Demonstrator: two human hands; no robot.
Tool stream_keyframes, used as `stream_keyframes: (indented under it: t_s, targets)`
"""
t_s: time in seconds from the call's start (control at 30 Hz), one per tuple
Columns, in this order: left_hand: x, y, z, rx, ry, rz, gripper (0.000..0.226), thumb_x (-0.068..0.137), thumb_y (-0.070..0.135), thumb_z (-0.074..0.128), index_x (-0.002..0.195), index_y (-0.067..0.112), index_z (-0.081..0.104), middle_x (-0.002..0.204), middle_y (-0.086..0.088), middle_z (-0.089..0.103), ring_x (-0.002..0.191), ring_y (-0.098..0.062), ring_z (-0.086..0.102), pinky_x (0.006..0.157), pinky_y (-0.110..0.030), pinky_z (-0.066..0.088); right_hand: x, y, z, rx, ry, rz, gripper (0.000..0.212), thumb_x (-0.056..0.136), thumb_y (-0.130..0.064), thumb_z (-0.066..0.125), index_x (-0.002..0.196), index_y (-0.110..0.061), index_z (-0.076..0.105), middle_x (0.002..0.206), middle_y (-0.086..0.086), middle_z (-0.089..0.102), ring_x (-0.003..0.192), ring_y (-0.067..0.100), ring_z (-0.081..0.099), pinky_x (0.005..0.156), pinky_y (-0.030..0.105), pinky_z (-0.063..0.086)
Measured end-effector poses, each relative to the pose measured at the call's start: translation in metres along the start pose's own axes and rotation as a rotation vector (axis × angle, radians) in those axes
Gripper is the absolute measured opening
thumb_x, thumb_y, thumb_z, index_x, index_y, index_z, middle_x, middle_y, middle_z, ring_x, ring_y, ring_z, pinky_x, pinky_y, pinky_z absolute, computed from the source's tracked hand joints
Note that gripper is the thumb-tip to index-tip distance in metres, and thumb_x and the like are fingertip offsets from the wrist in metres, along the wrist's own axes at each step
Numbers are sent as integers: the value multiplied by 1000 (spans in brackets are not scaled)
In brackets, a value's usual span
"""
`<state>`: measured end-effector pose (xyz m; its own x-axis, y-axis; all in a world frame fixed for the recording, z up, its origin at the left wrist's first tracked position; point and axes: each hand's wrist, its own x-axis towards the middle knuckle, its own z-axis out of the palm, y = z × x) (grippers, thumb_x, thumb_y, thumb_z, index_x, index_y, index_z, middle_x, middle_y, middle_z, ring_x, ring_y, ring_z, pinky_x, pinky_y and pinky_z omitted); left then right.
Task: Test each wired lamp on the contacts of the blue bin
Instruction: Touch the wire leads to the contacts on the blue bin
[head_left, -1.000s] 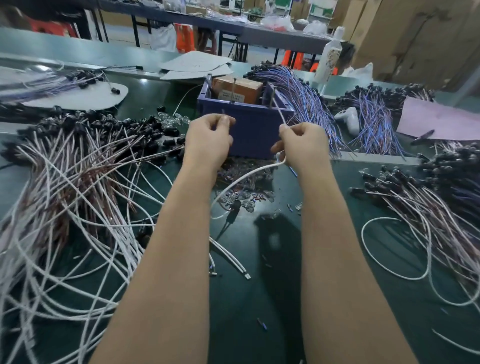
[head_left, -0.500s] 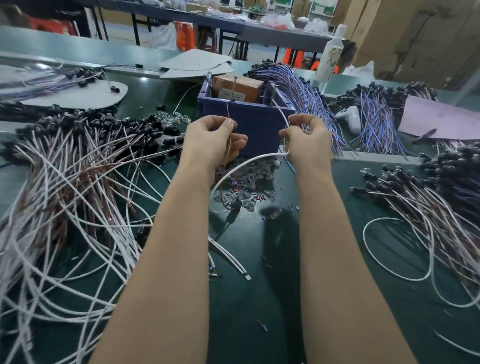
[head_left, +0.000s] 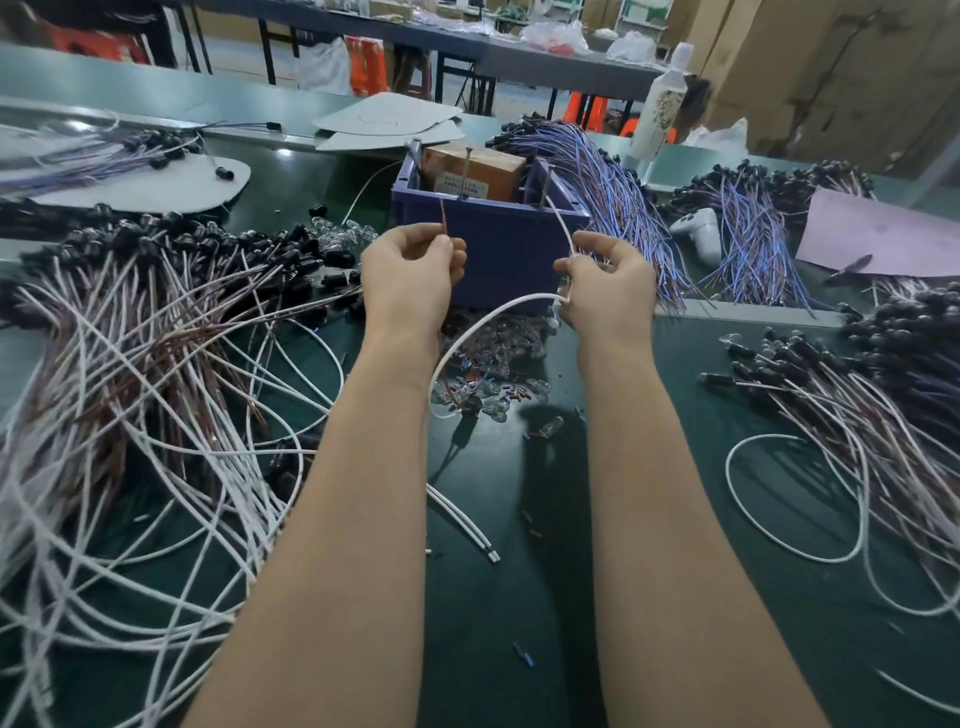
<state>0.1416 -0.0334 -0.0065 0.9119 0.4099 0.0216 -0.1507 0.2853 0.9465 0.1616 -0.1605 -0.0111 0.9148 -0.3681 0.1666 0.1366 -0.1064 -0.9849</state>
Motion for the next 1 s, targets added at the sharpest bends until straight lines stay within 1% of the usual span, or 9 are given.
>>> stream_keyframes:
  t_s: [0.1,0.2,0.37,0.5,0.63,0.73,0.83,0.93,1.0]
  targets:
    - [-2,-3,-2,34,24,8,15,96,5,50,84,14,54,73,-1,61,49,-1,52,50,-13,46,0,0,-1,3,-2,3,26,90,-3,46,91,-26,58,74,-2,63,56,10,48,51,24,39]
    - [-1,-4,-2,74,19,18,17,96,7,51,81,17,52,71,-1,60,48,-5,44,44,-15,39,0,0,-1,4,1,9,28,90,-2,45,91,-26,59,72,-3,62,53,10,46,49,23,39]
    - [1,1,0,31,17,-12,23,91,0,44,82,15,58,77,1,64,60,-4,50,56,-14,44,1,0,-2,-5,5,26,26,91,-3,46,95,-23,61,73,-4,62,55,10,49,51,23,42]
    - [3,3,-1,-53,-21,-20,19,93,-5,46,96,8,59,83,-1,64,71,-4,59,67,-11,51,1,0,-1,-4,-2,19,26,91,-3,46,96,-22,62,74,-2,63,53,9,47,47,20,39]
    - [1,-1,-1,-139,21,-28,14,94,-6,49,103,2,55,79,-6,64,66,-5,64,66,-12,53,1,-1,-2,-10,0,9,27,90,-2,45,94,-22,64,71,-5,62,52,8,46,50,22,41]
    - [-1,-4,-1,-114,59,-20,7,94,-3,52,92,1,58,75,-7,64,56,-3,65,61,-12,52,0,0,-3,-19,-11,1,30,89,0,43,89,-20,65,74,-3,63,52,8,46,49,21,40]
    - [1,-9,-2,13,84,-9,20,95,6,55,75,9,58,69,-4,61,47,-3,58,55,-16,48,-1,-1,-3,-24,-18,0,31,89,0,42,85,-21,64,75,-2,63,52,8,45,50,22,39]
    - [4,-10,-3,172,69,-13,25,97,20,53,72,14,55,65,1,55,48,-7,44,56,-23,40,-2,-2,-4,-44,-19,-4,31,88,0,42,83,-22,64,74,-4,62,55,9,45,53,23,39]
    - [3,-7,-2,138,-4,-36,24,98,21,50,75,14,51,62,1,48,39,-3,39,43,-18,33,-4,-5,-3,-43,-54,-17,32,87,-1,43,81,-22,66,72,-5,62,54,9,43,52,23,37]
